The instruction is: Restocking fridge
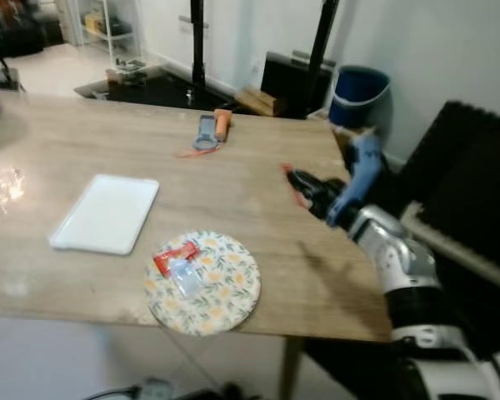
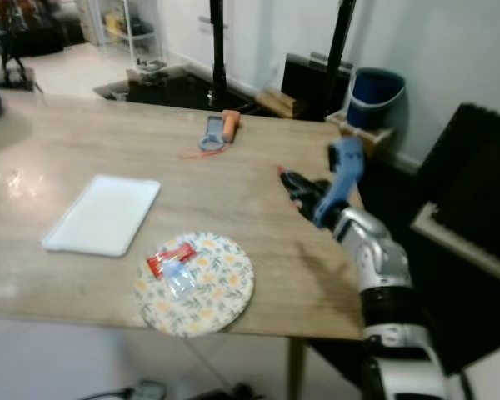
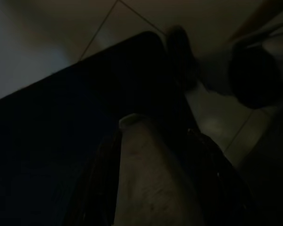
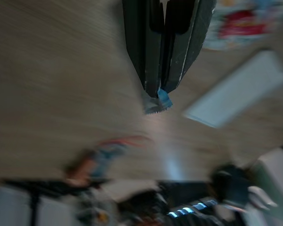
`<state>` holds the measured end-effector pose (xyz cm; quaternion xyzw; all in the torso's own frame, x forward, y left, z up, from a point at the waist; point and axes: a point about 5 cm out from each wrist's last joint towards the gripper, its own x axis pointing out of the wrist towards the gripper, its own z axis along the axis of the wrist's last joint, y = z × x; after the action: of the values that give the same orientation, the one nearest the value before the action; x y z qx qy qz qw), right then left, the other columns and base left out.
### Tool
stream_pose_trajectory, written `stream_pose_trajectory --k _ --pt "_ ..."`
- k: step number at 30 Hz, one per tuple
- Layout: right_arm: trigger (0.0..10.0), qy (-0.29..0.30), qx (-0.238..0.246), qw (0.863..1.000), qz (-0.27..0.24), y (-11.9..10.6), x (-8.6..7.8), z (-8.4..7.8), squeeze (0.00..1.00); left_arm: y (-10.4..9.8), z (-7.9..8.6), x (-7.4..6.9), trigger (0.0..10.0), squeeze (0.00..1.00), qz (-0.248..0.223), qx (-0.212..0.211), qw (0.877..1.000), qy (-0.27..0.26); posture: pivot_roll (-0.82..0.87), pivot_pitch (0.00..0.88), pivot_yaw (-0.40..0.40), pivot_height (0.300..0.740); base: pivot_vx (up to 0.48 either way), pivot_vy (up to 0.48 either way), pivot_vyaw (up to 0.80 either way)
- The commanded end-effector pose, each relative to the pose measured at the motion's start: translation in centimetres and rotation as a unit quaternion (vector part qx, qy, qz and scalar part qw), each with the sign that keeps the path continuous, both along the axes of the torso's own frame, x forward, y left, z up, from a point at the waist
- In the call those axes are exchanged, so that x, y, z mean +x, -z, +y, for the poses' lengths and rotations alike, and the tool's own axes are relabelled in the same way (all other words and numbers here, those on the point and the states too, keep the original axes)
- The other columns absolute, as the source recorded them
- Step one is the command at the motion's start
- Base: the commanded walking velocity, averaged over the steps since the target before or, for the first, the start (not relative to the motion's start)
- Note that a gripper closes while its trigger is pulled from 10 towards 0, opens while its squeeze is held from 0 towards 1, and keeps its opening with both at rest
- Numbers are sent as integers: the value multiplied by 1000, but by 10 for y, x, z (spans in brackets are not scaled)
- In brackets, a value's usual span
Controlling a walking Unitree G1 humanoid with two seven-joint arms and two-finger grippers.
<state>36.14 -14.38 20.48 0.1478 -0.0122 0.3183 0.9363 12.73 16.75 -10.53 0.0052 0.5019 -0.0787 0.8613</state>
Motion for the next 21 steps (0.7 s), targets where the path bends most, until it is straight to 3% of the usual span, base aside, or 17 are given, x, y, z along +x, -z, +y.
stream_pose_trajectory --k 1,9,11,13,16,21 --pt "10000 -7 -4 1000 3 1 0 3 0 8 -1 -24 10000 0 47 -1 999 -1 -35 102 -68 740 0 0 0" --pt "10000 -33 -12 999 5 3 -5 8 0 8 1 -25 10000 0 48 1 999 -1 -36 103 -65 740 0 0 0" --pt "10000 -78 -19 997 7 6 -14 14 0 8 1 -24 10000 0 48 2 999 -1 -36 103 -65 740 0 0 0" --pt "10000 -78 -19 997 7 6 -14 14 0 8 1 -24 10000 0 48 2 999 -1 -36 103 -65 740 0 0 0" --pt "10000 -139 -4 990 4 4 -26 18 0 8 0 -24 10000 0 47 1 999 0 -41 102 -65 740 0 0 0" --pt "10000 -184 -15 983 4 6 -35 21 0 8 0 -24 10000 0 47 -1 999 1 -41 102 -65 740 0 0 0"
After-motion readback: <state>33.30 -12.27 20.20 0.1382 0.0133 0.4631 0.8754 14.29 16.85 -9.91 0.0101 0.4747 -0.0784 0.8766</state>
